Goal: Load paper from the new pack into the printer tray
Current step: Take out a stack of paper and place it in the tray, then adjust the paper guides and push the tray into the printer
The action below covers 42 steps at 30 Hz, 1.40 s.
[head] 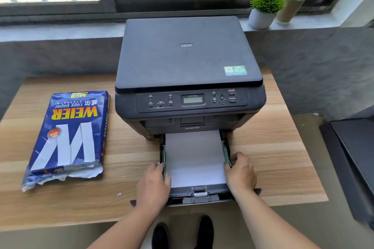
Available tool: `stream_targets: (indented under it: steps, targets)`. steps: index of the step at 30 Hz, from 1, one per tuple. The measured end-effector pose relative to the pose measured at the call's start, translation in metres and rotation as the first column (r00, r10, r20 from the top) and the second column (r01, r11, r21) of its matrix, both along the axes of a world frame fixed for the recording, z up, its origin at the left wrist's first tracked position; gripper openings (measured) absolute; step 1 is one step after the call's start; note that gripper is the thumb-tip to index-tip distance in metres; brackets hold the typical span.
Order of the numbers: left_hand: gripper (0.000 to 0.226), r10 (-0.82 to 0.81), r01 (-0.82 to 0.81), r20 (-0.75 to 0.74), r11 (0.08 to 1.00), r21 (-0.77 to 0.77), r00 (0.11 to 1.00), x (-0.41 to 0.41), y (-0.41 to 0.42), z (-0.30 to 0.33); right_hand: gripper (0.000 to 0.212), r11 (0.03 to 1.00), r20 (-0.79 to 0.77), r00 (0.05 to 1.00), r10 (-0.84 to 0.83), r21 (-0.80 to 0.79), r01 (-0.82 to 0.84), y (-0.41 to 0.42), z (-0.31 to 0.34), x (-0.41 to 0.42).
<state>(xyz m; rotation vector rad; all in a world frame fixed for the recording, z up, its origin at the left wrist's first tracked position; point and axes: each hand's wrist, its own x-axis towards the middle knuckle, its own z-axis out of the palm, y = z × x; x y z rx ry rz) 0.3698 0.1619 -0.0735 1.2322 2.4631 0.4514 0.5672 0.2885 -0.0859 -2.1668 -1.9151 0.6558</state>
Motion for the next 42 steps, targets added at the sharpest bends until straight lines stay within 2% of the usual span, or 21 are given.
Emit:
stream_targets:
  steps: [9,12,18,25,29,38,42]
  targets:
    - [0.010,0.039,-0.050,0.123,0.995,0.085,0.992,0.003,0.010,-0.006,0.011,0.995,-0.043,0.994,-0.099,-0.031,0.098,-0.008,-0.009,0.000]
    - [0.016,0.060,-0.065,0.099,0.996,0.057,0.993,0.010,0.012,-0.003,0.011,0.994,-0.023,0.995,-0.093,-0.062,0.092,-0.006,-0.007,0.000]
    - [0.010,0.074,-0.073,0.054,0.997,-0.012,0.996,0.009,0.018,0.001,0.015,0.991,-0.016,0.996,-0.093,-0.097,0.091,-0.001,-0.007,0.001]
    - [0.017,0.130,-0.130,0.138,0.992,-0.011,0.982,0.015,0.026,-0.007,0.009,0.989,-0.017,0.994,-0.108,-0.104,0.106,0.000,-0.012,-0.001]
    - [0.020,0.137,-0.134,0.129,0.990,-0.035,0.982,0.013,0.029,-0.010,0.008,0.995,-0.001,0.997,-0.082,-0.061,0.082,-0.002,-0.014,-0.001]
    - [0.020,0.081,-0.077,0.087,0.996,-0.046,0.993,0.013,0.025,-0.008,0.012,1.000,0.051,0.999,0.019,0.007,-0.020,-0.003,-0.013,0.000]
    - [0.025,0.021,-0.014,0.115,0.998,-0.057,0.993,0.013,0.021,-0.003,0.014,0.996,-0.007,0.997,0.071,-0.054,-0.071,0.000,-0.007,0.004]
